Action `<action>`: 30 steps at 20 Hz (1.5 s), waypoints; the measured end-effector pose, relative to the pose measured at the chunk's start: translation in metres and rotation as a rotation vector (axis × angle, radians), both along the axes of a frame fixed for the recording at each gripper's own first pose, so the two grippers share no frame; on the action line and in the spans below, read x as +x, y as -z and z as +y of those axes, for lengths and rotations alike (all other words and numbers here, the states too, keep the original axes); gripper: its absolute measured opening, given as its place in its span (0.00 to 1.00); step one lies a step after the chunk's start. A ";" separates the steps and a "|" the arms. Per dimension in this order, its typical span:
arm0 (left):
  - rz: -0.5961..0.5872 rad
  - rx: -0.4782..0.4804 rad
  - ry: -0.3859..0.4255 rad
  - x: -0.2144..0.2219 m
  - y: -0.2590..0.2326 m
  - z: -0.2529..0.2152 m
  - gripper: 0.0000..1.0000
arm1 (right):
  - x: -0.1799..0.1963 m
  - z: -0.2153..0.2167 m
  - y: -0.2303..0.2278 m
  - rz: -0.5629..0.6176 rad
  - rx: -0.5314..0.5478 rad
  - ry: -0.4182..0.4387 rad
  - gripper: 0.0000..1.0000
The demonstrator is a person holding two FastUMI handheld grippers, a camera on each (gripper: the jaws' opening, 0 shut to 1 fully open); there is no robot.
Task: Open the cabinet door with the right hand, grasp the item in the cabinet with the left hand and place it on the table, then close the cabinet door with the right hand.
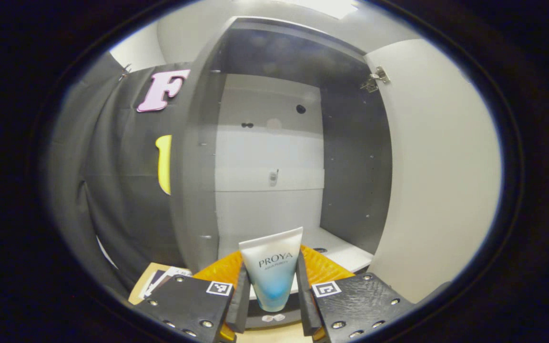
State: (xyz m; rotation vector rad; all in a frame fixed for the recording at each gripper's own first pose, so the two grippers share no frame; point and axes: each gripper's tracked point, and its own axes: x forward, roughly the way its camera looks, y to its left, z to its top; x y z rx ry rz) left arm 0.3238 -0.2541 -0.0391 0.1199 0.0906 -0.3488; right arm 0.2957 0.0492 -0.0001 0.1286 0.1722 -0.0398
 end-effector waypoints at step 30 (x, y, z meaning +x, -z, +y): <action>0.057 0.020 -0.245 -0.167 0.358 0.253 0.50 | -0.050 0.025 -0.034 -0.107 0.020 0.124 0.98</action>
